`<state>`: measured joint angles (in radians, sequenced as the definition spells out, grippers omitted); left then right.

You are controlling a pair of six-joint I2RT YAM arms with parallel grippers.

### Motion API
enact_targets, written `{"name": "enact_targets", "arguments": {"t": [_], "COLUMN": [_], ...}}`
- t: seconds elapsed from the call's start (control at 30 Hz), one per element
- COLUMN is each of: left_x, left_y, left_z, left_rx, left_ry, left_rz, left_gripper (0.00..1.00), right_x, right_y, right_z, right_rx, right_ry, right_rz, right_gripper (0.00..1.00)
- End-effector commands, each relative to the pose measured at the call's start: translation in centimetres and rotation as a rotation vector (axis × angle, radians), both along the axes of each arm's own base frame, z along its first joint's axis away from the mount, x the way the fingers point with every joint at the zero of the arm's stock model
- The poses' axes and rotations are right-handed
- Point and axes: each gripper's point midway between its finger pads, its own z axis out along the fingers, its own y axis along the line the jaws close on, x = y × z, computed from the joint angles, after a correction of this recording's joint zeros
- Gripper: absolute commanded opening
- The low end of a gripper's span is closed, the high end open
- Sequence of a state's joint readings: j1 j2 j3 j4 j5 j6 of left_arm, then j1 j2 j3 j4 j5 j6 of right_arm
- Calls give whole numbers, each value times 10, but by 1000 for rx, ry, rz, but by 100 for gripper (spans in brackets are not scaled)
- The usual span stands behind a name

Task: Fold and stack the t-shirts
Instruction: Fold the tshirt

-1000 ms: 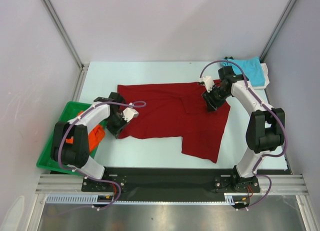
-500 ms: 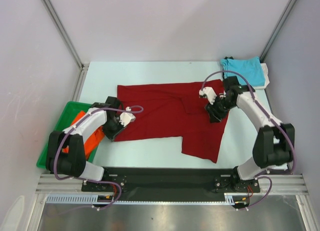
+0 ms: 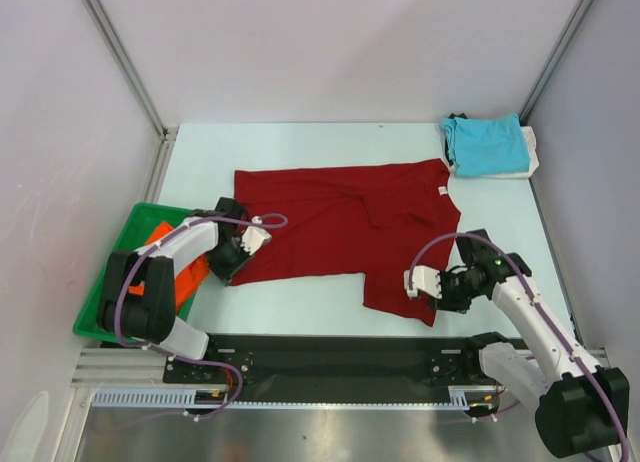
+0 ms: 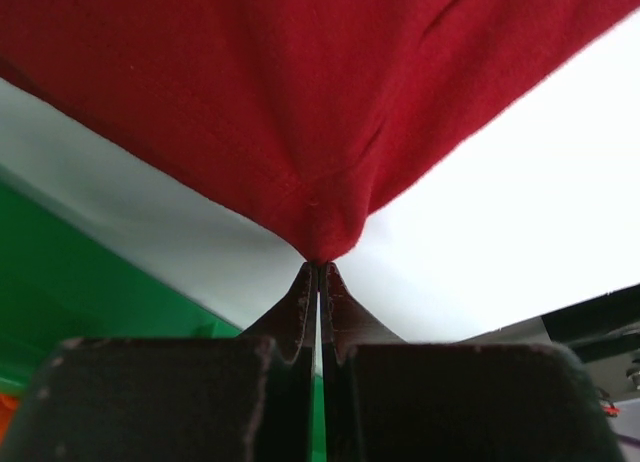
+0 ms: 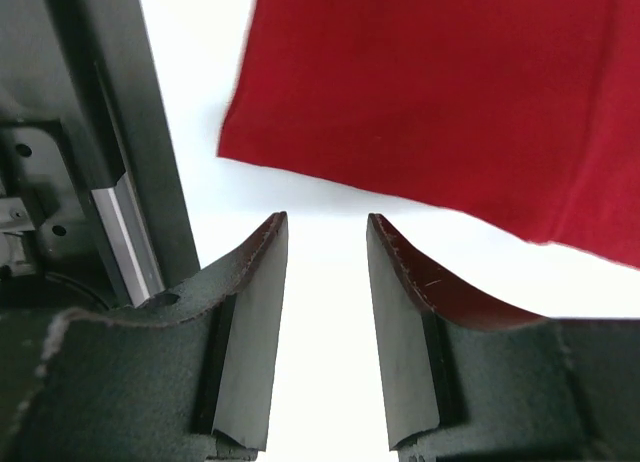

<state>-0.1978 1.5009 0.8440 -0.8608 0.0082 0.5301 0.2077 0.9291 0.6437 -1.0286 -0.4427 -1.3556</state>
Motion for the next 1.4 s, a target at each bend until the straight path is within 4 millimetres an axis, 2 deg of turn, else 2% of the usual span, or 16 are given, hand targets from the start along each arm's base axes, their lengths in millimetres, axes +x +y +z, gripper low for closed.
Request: {"name": "enact_targets", "arguments": {"t": [0.0, 0.2, 0.53, 0.77, 1.03, 1.37], "left_x": [6, 7, 15, 18, 19, 22], "left_y": [-1, -5, -6, -5, -5, -5], "left_z": [-4, -9, -11, -11, -13, -13], "left_rx": [-7, -18, -14, -5, 2, 5], "left_ry": [-25, -7, 3, 7, 14, 16], "left_rz": [45, 64, 75, 76, 74, 75], "left_gripper": [1, 1, 1, 0, 0, 0], "right_x": [-2, -16, -39, -38, -44, -40], "right_y": [-1, 2, 17, 21, 18, 18], "right_z": [-4, -16, -21, -30, -38, -48], "right_rx": [-13, -8, 51, 47, 22, 5], "right_ry": [-72, -43, 36, 60, 96, 110], "right_rz": [114, 191, 282, 291, 303, 299], "right_gripper": [43, 43, 43, 42, 43, 42]}}
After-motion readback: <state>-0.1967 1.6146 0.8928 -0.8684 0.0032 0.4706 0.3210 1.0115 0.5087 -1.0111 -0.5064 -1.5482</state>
